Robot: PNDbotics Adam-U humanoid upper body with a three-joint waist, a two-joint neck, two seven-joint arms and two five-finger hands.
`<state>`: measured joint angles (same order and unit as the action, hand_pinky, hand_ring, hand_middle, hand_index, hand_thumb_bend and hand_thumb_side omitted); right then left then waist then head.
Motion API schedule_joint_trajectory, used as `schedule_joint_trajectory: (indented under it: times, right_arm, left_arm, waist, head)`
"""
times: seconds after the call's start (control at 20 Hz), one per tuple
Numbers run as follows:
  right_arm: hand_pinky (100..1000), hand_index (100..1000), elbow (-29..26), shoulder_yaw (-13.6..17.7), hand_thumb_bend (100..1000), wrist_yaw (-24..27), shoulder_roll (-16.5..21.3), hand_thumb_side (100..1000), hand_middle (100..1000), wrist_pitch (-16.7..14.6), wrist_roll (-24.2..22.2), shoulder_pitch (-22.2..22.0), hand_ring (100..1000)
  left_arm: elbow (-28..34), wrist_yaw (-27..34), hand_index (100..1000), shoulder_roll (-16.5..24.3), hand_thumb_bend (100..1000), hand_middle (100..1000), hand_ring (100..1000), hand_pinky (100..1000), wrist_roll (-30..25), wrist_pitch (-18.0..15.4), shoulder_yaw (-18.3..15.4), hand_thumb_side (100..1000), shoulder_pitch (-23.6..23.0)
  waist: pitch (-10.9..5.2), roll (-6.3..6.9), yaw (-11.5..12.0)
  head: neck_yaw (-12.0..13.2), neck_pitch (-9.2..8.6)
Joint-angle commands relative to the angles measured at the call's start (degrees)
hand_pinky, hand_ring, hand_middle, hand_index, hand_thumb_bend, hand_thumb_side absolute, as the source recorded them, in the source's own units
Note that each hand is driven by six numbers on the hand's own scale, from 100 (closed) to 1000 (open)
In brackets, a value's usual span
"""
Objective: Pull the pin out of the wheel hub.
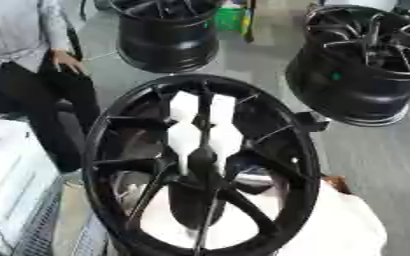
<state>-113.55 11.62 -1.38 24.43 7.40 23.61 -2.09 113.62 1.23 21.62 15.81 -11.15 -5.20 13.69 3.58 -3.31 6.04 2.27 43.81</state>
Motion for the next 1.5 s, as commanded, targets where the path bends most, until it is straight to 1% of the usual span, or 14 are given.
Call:
schedule_joint_trajectory:
  times: [0.05,0.25,0.35,0.5,0.7,0.8,0.85,0.95,1.05,1.1,1.2,1.4,1.5]
  right_arm:
    - [733,792,-1.04,0.60,100,0.12,0.86,713,789,-0.03,0.23,0.24,762]
    - [733,792,-1.04,0.62,100,0.22,0.78,714,789,0.06,0.32,0.12,761]
    - [733,792,-1.04,0.61,100,0.29,0.88,714,789,0.15,0.38,-0.01,761]
    - [733,792,-1.04,0.47,100,0.30,1.25,714,789,0.15,0.31,-0.13,761]
    - [733,792,-1.04,0.32,100,0.30,1.72,715,789,0.25,0.15,-0.30,760]
    - [732,792,-1.04,0.33,100,0.36,1.59,718,789,0.26,0.16,-0.25,760]
    - [732,792,-1.04,0.17,100,0.41,1.76,719,788,0.35,0.04,-0.38,759]
    - [732,791,-1.04,-0.01,100,0.53,2.12,721,787,0.54,-0.12,-0.59,758]
    - [731,792,-1.04,-0.20,100,0.71,2.30,721,787,0.64,-0.28,-0.62,757]
    - [731,792,-1.04,-0.26,100,0.78,2.37,722,787,0.66,-0.35,-0.60,757]
    - [731,792,-1.04,-0.33,100,0.90,2.44,723,786,0.70,-0.43,-0.60,757]
    - [730,791,-1.04,-0.55,100,1.20,2.34,720,785,0.86,-0.67,-0.58,755]
    - [730,791,-1.04,-0.61,100,1.38,2.22,727,784,0.96,-0.71,-0.65,754]
  left_arm:
    - [0.97,0.22,857,0.85,351,690,804,826,-0.16,-0.01,-0.12,450,0.76]
    - [0.97,0.15,853,1.48,346,693,806,828,-0.52,0.27,0.22,449,1.48]
    - [0.97,-0.27,856,2.85,349,695,807,829,-1.41,1.02,0.82,440,2.95]
    - [0.97,-1.95,869,6.08,354,700,810,831,-3.60,2.57,2.59,419,6.44]
    - [0.13,-5.40,874,11.81,328,707,815,834,-7.19,5.83,7.95,439,12.27]
    - [-0.87,-7.09,871,14.75,321,717,821,838,-9.05,7.68,9.38,430,14.76]
    - [-1.62,-7.84,871,16.12,315,728,828,841,-9.95,8.57,10.14,440,15.88]
    - [-4.03,-9.53,872,18.99,319,740,834,846,-11.75,10.38,12.56,431,18.56]
    - [-6.80,-11.29,877,21.87,311,762,845,853,-13.54,12.02,15.34,445,21.40]
    - [-8.29,-12.21,876,23.38,326,765,848,855,-14.46,12.27,16.82,432,22.90]
    - [-11.05,-13.92,876,26.15,348,767,846,857,-16.17,11.61,19.58,431,25.67]
    - [-16.51,-17.03,871,31.61,385,767,841,858,-19.53,8.97,25.04,422,31.12]
    - [-19.35,-18.53,871,33.08,401,764,840,858,-21.28,7.27,27.88,428,33.52]
  waist:
    - [-0.36,0.17,-0.07]
    - [-0.35,0.21,-0.20]
    - [-0.43,0.29,-0.30]
    - [-0.75,0.68,-0.64]
    - [-0.90,1.41,-0.91]
    - [-0.81,1.30,-0.96]
    - [-0.85,1.76,-1.23]
    - [-0.89,2.34,-1.59]
    - [-0.91,2.56,-1.84]
    - [-0.89,2.62,-1.90]
    - [-0.77,2.68,-1.84]
    - [-0.38,2.53,-1.77]
    - [-0.24,2.43,-1.78]
  head:
    - [0.03,0.31]
    - [0.05,0.31]
    - [-0.01,0.31]
    - [0.32,0.31]
    - [0.79,0.31]
    - [0.87,0.31]
    - [0.89,0.31]
    - [0.83,0.31]
    - [0.86,0.31]
    - [0.82,0.31]
    - [0.59,0.31]
    - [-0.39,0.31]
    - [-0.86,0.31]
